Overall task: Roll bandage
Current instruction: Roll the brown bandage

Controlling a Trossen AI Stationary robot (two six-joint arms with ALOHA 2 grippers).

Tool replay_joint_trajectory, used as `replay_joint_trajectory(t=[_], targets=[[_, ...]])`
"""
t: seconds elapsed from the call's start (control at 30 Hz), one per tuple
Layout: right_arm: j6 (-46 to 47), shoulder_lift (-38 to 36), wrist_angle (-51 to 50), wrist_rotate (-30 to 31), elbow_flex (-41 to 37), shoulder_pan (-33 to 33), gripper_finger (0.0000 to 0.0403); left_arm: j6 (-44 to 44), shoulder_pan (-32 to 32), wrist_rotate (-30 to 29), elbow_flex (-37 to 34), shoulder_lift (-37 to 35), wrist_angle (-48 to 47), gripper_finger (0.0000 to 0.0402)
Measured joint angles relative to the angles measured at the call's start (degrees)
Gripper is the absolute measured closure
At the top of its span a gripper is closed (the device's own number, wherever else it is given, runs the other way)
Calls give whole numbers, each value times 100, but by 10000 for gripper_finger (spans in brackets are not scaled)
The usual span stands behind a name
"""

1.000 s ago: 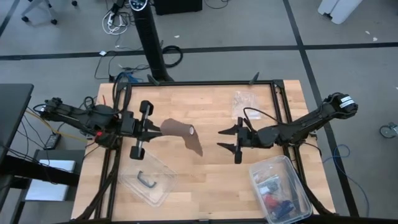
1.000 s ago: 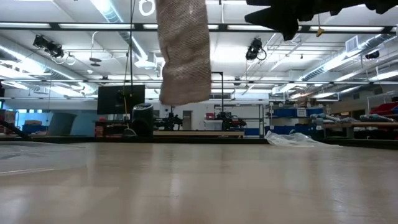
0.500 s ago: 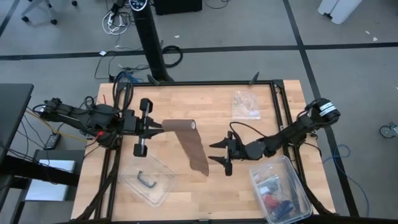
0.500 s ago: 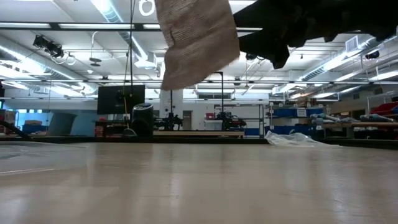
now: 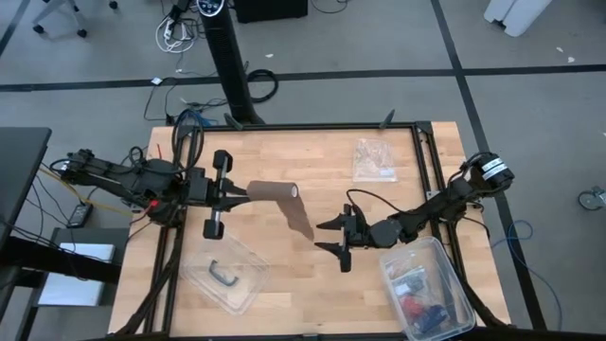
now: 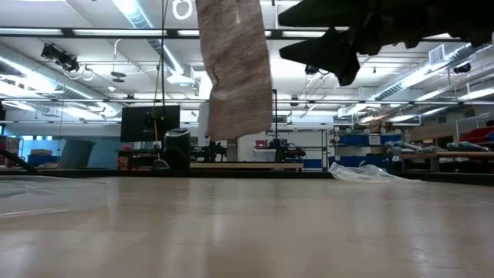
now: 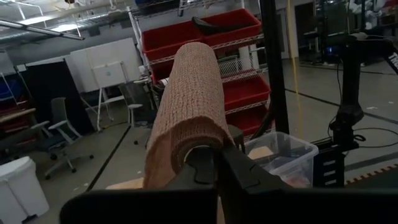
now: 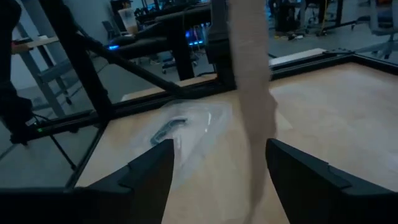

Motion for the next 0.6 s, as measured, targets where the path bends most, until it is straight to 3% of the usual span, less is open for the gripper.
replay_joint_trajectory(t=[0.37,0.6], targets=[[36,413,6,326,277,-266,150,15,2,2,0,0,-15,401],[142,516,-99,311,275,-369,183,136,1,-5,0,0,44,401]])
